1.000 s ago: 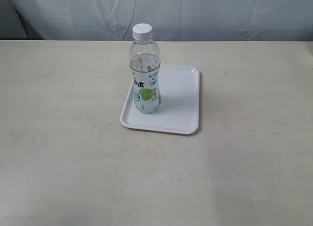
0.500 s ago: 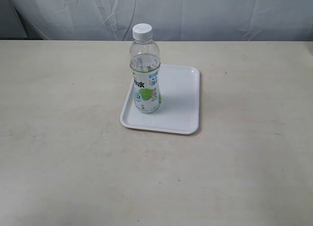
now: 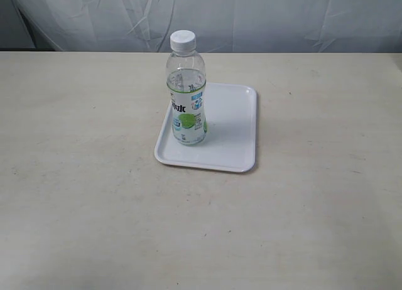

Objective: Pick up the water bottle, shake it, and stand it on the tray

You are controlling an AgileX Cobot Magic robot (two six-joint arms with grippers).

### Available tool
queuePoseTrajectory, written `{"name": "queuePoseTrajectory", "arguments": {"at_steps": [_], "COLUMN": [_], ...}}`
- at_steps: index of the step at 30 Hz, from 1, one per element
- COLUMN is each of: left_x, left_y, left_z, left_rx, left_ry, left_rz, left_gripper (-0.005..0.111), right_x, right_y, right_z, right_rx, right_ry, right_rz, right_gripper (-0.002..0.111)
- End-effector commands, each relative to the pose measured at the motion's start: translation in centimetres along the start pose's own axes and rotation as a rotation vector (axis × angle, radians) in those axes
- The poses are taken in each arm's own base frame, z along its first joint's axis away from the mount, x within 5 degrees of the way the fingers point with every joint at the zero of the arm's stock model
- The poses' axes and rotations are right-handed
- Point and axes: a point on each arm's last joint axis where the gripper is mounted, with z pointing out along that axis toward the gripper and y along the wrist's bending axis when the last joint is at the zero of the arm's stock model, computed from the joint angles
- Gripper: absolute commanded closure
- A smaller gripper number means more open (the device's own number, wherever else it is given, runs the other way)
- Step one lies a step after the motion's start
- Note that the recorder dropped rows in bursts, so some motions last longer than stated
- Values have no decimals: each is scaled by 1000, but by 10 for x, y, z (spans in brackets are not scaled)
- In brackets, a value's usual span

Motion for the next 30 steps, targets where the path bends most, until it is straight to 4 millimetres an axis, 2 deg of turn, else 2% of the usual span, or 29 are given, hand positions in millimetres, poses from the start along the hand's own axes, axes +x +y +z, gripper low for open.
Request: {"name": "queuePoseTrajectory", "arguments": {"at_steps": [1, 18, 25, 30], "left_x": [1, 1, 1, 1], "left_y": [0, 0, 0, 0], "left_z": [0, 0, 0, 0], "left_rx": [1, 1, 1, 1], "left_ry": [-2, -2, -2, -2], "left_rz": [3, 3, 3, 3], "left_gripper": [107, 107, 107, 107], "right_x": [12, 56, 68, 68], "right_y": [-1, 2, 5, 5], "right_z": [1, 10, 13, 12], "right_rx": [21, -8, -49, -50], "right_ry": [18, 82, 87, 83], "right_rz": [15, -33, -97, -100], "right_gripper": [105, 105, 105, 105]}}
